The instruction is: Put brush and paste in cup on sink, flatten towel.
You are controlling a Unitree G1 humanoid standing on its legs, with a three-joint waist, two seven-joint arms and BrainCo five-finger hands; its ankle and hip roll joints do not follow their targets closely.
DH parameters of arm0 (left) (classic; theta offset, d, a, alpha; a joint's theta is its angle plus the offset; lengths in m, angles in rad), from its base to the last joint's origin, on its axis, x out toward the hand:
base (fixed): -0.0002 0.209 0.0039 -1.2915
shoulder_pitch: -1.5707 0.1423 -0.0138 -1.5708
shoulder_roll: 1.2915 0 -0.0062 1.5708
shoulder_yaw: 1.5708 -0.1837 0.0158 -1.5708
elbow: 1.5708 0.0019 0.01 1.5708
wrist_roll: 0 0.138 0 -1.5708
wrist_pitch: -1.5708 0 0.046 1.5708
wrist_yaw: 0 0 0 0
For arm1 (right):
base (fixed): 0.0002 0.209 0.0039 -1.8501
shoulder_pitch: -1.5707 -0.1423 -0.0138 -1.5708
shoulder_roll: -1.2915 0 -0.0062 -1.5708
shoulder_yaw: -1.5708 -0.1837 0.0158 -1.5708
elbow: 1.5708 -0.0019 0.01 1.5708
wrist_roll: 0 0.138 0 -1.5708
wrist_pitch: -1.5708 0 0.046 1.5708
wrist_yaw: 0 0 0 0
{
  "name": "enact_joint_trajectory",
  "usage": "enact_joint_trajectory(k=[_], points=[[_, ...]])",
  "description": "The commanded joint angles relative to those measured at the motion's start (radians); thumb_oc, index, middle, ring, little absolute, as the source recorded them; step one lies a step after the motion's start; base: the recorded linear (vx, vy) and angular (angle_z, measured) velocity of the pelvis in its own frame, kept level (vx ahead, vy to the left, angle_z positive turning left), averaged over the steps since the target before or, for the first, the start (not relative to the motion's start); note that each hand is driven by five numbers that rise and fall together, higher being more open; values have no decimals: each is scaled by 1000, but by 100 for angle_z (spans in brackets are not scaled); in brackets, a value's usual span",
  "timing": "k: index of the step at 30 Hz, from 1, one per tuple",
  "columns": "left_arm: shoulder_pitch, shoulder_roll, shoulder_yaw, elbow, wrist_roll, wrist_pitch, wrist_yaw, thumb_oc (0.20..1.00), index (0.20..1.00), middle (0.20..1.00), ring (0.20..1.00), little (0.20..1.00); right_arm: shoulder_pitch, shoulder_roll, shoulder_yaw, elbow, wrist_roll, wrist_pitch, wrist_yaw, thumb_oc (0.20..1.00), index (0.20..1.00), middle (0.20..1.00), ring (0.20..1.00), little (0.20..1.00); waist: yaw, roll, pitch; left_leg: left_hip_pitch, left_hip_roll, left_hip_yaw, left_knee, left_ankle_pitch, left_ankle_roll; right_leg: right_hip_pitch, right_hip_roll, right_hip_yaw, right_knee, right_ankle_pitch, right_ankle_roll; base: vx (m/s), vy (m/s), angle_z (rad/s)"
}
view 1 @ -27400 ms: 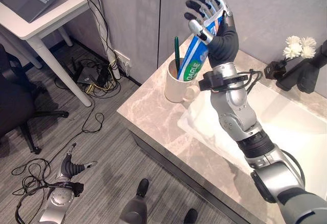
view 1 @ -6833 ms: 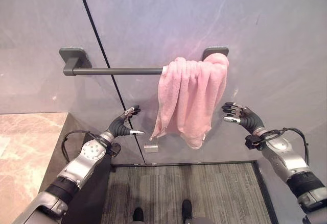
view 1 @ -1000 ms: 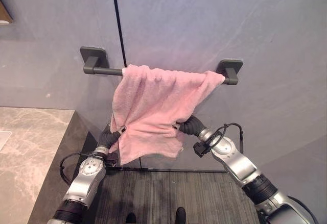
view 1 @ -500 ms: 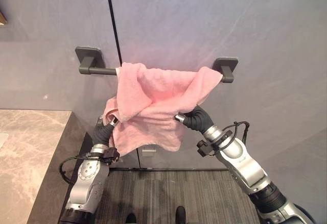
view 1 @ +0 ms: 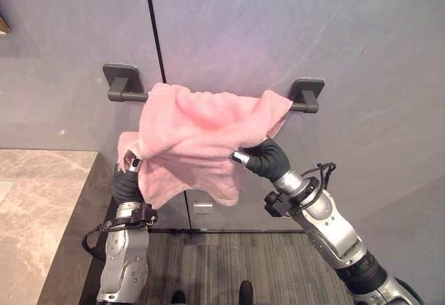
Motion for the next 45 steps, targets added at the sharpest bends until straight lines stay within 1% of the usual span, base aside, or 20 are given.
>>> enact_joint_trajectory(k=[1, 2, 4, 6, 8, 10, 12, 13, 14, 16, 17, 20, 26, 27, 28, 29, 35, 40, 42, 45], points=[[-39, 55, 11, 120, 23, -28, 91, 200, 200, 200, 200, 200, -52, 39, -13, 13, -18, -52, -61, 200, 200, 200, 200, 200, 21, -36, -28, -21, -39, 7, 4, 7, 41, 60, -73, -7, -2, -5, 76, -8, 8, 5], [-68, 84, -2, 125, 96, -20, 125, 200, 200, 200, 200, 200, -35, 16, -16, 29, -104, -39, -110, 200, 200, 200, 200, 200, 24, -32, -26, -21, -39, 0, 4, 10, 40, 64, -72, -13, 0, -5, 74, -8, 18, 7], [-59, 106, 4, 47, 87, -27, 72, 200, 200, 200, 200, 200, -24, -6, -51, -53, -44, -66, -80, 200, 200, 200, 200, 200, 19, -33, -25, -21, -39, -4, 4, 9, 40, 66, -71, -17, 3, -8, 74, 3, 18, 13], [-61, 120, -1, 0, 100, -32, 62, 231, 231, 231, 231, 231, -35, 5, -72, -112, 10, -85, -64, 200, 200, 200, 200, 200, 15, -38, -29, -16, -40, -5, 4, 5, 42, 71, -74, -17, 4, -10, 75, 29, 5, 15], [-59, 120, -9, 10, 102, -24, 58, 216, 216, 216, 216, 216, -38, 26, -71, -94, 44, -82, -64, 200, 200, 200, 200, 200, 13, -38, -32, -12, -40, -3, 4, 3, 42, 73, -74, -18, 4, -11, 75, 14, 2, 4], [-84, 138, 0, -12, 144, -24, 107, 200, 200, 200, 200, 200, -21, 11, -74, -66, -16, -63, -126, 200, 200, 200, 200, 200, 14, -32, -36, -10, -40, -3, 4, 3, 41, 74, -74, -18, 4, -9, 74, -7, 26, -3], [-66, 146, 20, -95, 122, -35, 52, 200, 200, 200, 200, 200, 7, 3, -110, -157, 47, -94, -71, 200, 200, 200, 200, 200, 8, -32, -35, -8, -41, -1, 4, 0, 42, 73, -74, -16, 4, -12, 76, 0, 0, 0], [-61, 139, 7, -97, 98, -32, 33, 235, 235, 235, 235, 235, 19, 0, -123, -167, 45, -98, -60, 200, 200, 200, 200, 200, 3, -33, -37, -6, -41, 0, 4, -1, 43, 73, -75, -14, 3, -13, 76, 0, 0, 0], [-57, 135, -9, -68, 99, -23, 31, 297, 297, 297, 297, 297, 28, 2, -126, -154, 33, -92, -63, 200, 200, 200, 200, 200, 0, -33, -38, -4, -41, 2, 4, -3, 43, 73, -75, -13, 3, -12, 76, 0, 0, 0], [-42, 139, -43, 40, 159, 10, 38, 266, 266, 266, 266, 266, 47, 7, -113, -67, 27, -69, -73, 200, 200, 200, 200, 200, -3, -28, -42, 0, -41, 5, 4, -3, 44, 75, -77, -11, 3, -12, 75, 0, 0, 0], [-42, 130, -57, 114, 157, 20, 59, 200, 200, 200, 200, 200, 61, 16, -90, 10, 41, -46, -89, 200, 200, 200, 200, 200, -3, -26, -42, 0, -42, 5, 4, -1, 44, 75, -77, -9, 4, -11, 74, 0, 0, 0], [-54, 108, -87, 315, 199, 54, 75, 200, 200, 200, 200, 200, 71, 5, -61, 130, -31, -11, -85, 200, 200, 200, 200, 200, -4, -17, -44, 2, -43, 5, 4, 1, 43, 79, -78, -11, 2, -12, 72, 0, 0, 0], [-64, 99, -118, 439, 236, 66, 75, 200, 200, 200, 200, 200, 82, 30, -48, 292, -60, -3, -121, 200, 200, 200, 200, 200, -7, -2, -52, 4, -44, 2, 4, 2, 41, 84, -80, -18, -2, -13, 70, 0, 0, 0], [-60, 99, -119, 437, 238, 69, 71, 492, 492, 492, 492, 492, 82, 29, -48, 287, -55, -3, -113, 429, 429, 429, 429, 429, -6, 0, -53, 3, -44, 2, 4, 3, 41, 83, -81, -17, -2, -14, 70, 0, 0, 0], [-56, 100, -119, 439, 244, 70, 70, 1000, 1000, 1000, 1000, 1000, 84, 30, -47, 279, -57, -2, -108, 711, 711, 711, 711, 711, -6, 2, -55, 2, -45, 2, 4, 3, 41, 81, -80, -15, -2, -13, 71, 0, 0, 0], [-51, 100, -120, 441, 259, 74, 75, 1000, 1000, 1000, 1000, 1000, 83, 31, -45, 273, -67, -1, -107, 1000, 1000, 1000, 1000, 1000, -6, 4, -57, 1, -45, 1, 4, 4, 41, 80, -80, -16, -2, -13, 71, 0, 0, 0], [-38, 111, -117, 423, 300, 75, 86, 1000, 1000, 1000, 1000, 1000, 75, 24, -54, 267, -89, -4, -113, 1000, 1000, 1000, 1000, 1000, -6, 12, -60, -3, -43, 1, 4, 9, 37, 77, -80, -18, -2, -12, 71, 0, 0, 0], [-7, 156, -91, 377, 420, 91, 93, 1000, 1000, 1000, 1000, 1000, 105, -2, -92, 233, -117, -14, -107, 1000, 1000, 1000, 1000, 1000, -9, 22, -59, -9, -40, -1, 4, 13, 33, 74, -79, -19, -2, -10, 72, 0, 0, 0], [51, 218, -31, 325, 581, 112, 77, 1000, 1000, 1000, 1000, 1000, 158, -57, -151, 185, -161, -18, -70, 1000, 1000, 1000, 1000, 1000, -13, 25, -56, -11, -39, -1, 4, 14, 30, 74, -78, -23, -2, -10, 73, 0, 0, 0], [141, 321, 71, 232, 727, 100, 23, 1000, 1000, 1000, 1000, 1000, 224, -151, -252, 103, -232, -34, -12, 1000, 1000, 1000, 1000, 1000, -17, 29, -56, -13, -37, -1, 4, 12, 27, 73, -77, -25, -2, -13, 76, 0, 0, 0]])
